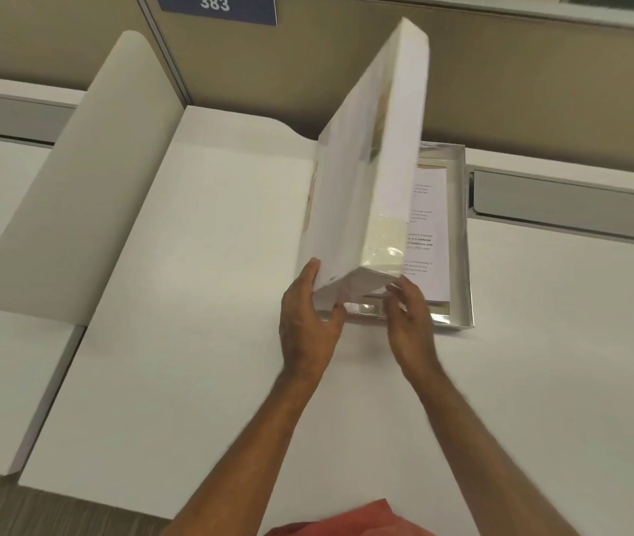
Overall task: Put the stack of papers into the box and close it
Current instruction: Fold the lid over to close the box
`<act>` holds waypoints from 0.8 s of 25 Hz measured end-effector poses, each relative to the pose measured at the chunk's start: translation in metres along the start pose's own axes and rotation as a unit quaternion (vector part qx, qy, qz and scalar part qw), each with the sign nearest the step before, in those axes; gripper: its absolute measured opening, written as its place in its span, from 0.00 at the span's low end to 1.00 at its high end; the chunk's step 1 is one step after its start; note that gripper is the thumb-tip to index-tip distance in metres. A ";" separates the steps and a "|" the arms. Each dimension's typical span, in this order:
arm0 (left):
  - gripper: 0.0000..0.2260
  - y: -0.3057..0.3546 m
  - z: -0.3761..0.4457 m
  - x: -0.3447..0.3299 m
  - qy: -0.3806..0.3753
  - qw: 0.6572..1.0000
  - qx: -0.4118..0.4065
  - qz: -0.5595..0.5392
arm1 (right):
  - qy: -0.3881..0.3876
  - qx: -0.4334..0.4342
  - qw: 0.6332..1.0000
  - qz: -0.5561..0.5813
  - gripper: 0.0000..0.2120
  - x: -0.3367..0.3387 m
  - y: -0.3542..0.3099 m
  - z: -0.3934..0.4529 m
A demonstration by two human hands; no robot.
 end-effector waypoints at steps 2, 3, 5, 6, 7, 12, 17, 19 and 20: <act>0.35 0.003 -0.001 -0.009 -0.017 0.997 -0.045 0.063 | 0.056 -0.043 0.993 0.096 0.13 0.025 0.001 0.001; 0.35 0.004 -0.002 -0.013 -0.029 0.993 -0.064 0.095 | 0.081 -0.061 0.984 0.144 0.12 0.039 0.002 0.002; 0.36 0.007 -0.006 -0.024 -0.061 0.982 -0.084 0.161 | 0.126 -0.099 0.955 0.249 0.14 0.066 0.001 0.002; 0.36 0.008 -0.008 -0.029 -0.074 0.975 -0.089 0.192 | 0.143 -0.117 0.937 0.298 0.14 0.077 0.001 0.000; 0.35 0.009 -0.009 -0.034 -0.085 0.968 -0.093 0.219 | 0.157 -0.132 0.918 0.339 0.14 0.087 0.002 -0.001; 0.32 0.003 -0.010 -0.045 -0.113 0.939 -0.134 0.296 | 0.178 -0.157 0.921 0.310 0.14 0.112 0.014 -0.012; 0.39 -0.017 -0.005 -0.033 -0.099 0.974 0.030 0.203 | 0.149 -0.141 0.967 0.153 0.18 0.113 0.016 -0.012; 0.45 -0.024 0.000 -0.024 -0.092 0.985 0.123 0.075 | 0.143 -0.147 0.974 0.100 0.19 0.111 0.016 -0.010; 0.47 -0.027 0.003 -0.020 -0.099 0.983 0.151 0.012 | 0.141 -0.148 0.975 0.082 0.19 0.109 0.015 -0.009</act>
Point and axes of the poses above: each hand's wrist, its own z-axis towards the middle knuckle, its own x-axis out of the back of the hand, y = z × x, the point moved 2 cm from there along z, towards the middle knuckle, and after that the axes turned 8 degrees about -y, right-handed, at the moved point
